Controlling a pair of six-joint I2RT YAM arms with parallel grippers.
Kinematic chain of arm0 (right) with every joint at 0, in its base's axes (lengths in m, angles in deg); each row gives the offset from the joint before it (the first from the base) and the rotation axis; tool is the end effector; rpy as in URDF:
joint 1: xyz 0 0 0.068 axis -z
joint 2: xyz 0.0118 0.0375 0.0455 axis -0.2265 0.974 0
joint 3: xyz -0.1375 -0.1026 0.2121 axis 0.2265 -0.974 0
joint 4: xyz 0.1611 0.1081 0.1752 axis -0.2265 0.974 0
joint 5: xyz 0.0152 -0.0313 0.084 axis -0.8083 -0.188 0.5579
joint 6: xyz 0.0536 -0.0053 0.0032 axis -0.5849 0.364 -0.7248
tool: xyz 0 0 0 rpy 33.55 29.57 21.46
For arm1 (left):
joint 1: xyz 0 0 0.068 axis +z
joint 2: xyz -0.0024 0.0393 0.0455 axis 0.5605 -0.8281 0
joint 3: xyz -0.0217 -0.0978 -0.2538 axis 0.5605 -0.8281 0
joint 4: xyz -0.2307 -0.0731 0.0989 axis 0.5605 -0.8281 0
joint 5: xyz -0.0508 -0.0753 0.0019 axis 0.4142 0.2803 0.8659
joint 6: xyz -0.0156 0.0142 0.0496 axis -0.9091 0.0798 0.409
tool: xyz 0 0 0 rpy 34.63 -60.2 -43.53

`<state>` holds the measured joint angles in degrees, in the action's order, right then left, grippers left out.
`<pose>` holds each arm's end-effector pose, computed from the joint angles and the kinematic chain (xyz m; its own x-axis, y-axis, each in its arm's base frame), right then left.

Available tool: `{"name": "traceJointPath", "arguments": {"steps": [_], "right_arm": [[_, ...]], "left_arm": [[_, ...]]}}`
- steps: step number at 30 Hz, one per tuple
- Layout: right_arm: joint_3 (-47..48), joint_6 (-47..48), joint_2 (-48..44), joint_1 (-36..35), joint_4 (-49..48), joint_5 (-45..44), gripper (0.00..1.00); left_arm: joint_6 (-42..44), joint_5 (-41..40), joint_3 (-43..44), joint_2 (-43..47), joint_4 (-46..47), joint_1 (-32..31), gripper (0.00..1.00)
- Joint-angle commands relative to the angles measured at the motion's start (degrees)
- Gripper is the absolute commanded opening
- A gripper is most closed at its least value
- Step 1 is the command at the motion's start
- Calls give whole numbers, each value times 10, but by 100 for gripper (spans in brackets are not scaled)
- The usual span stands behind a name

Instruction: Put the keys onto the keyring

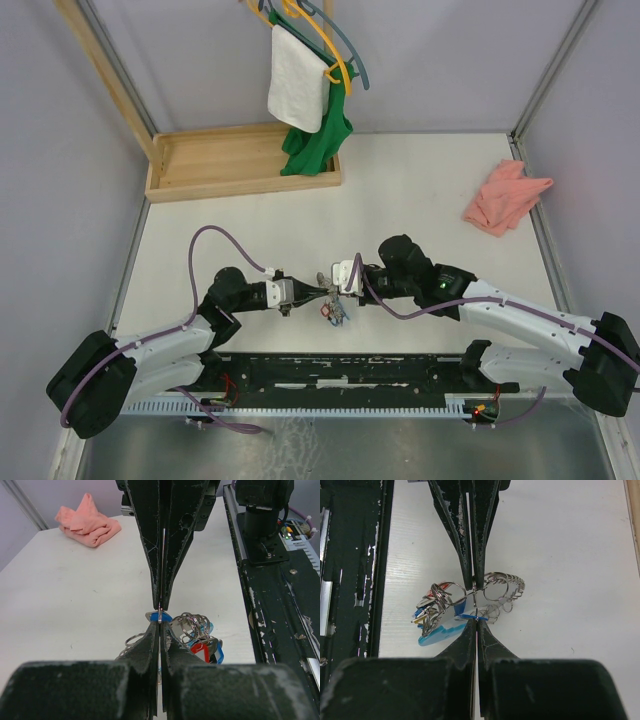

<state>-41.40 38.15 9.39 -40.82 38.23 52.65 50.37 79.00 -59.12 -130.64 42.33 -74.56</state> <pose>0.1296 0.2018 0.2606 0.1887 -0.5153 -0.8360 -0.9733 0.0154 -0.2292 0.1257 -0.1397 0.2017 0.2728 -0.0043 -0.9621 0.9570 0.1034 0.2709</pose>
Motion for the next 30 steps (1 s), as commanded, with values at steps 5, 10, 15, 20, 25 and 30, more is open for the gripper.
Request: {"name": "traceJointPath", "arguments": {"steps": [5, 10, 15, 20, 25, 30], "right_arm": [[25, -5, -4, -4, -34, 14, 1], [25, -6, -5, -4, -33, 21, 1], [26, -6, -2, -4, -23, 4, 1], [31, -6, -2, -5, -4, -7, 1], [27, -7, -7, -5, -16, 6, 1], [28, -9, -6, -4, -23, 11, 1]], "left_arm": [[2, 8, 27, 1, 30, 1, 3], [1, 7, 27, 1, 31, 0, 3], [2, 3, 25, 4, 30, 0, 3], [4, 2, 24, 5, 30, 0, 3], [3, 2, 24, 7, 29, 0, 3], [2, 2, 24, 7, 28, 1, 3]]}}
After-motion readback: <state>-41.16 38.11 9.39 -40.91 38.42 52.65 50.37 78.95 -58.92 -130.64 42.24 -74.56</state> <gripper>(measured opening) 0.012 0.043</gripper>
